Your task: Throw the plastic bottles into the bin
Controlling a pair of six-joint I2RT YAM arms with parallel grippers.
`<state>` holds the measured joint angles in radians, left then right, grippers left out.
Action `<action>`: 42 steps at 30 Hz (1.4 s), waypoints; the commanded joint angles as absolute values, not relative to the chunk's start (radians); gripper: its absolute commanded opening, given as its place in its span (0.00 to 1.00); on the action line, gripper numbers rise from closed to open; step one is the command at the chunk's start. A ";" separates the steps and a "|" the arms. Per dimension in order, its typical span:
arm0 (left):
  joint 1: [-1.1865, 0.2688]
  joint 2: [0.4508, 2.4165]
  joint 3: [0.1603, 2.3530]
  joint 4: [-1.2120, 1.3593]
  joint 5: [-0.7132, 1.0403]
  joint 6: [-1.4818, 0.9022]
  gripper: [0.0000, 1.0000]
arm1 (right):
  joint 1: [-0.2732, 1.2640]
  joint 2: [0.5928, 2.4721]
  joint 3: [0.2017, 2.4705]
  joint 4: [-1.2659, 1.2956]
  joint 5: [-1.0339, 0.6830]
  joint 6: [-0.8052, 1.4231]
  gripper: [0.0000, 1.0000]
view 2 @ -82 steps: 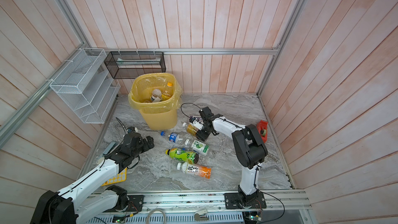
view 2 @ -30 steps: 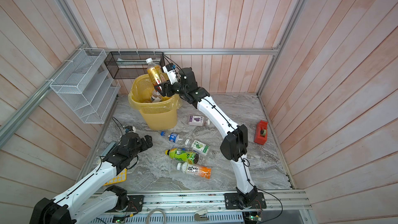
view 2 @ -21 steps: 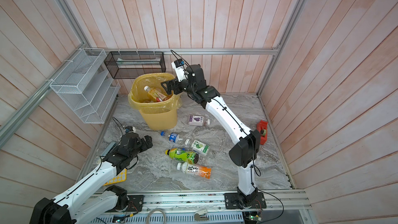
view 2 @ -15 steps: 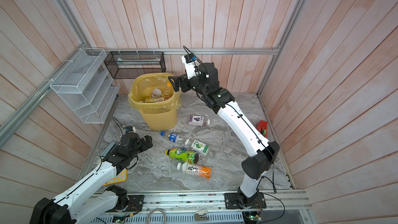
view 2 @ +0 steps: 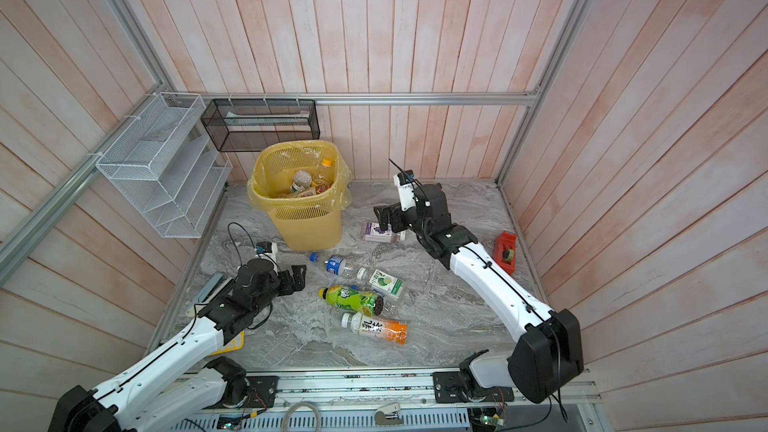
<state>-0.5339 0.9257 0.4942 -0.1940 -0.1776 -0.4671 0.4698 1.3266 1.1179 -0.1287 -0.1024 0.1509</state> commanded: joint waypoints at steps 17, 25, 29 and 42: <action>-0.925 1.110 0.651 -0.223 -0.065 0.109 0.99 | 0.295 1.142 0.846 -0.058 -0.093 0.227 1.00; -0.946 1.217 0.676 -0.197 0.006 0.197 0.95 | 0.282 1.142 0.828 -0.055 -0.097 0.206 1.00; -0.946 1.289 0.698 -0.192 -0.006 0.221 0.92 | 0.276 1.147 0.821 -0.048 -0.102 0.198 1.00; -0.946 1.425 0.745 -0.127 0.002 0.257 0.86 | 0.260 1.164 0.788 -0.020 -0.118 0.193 1.00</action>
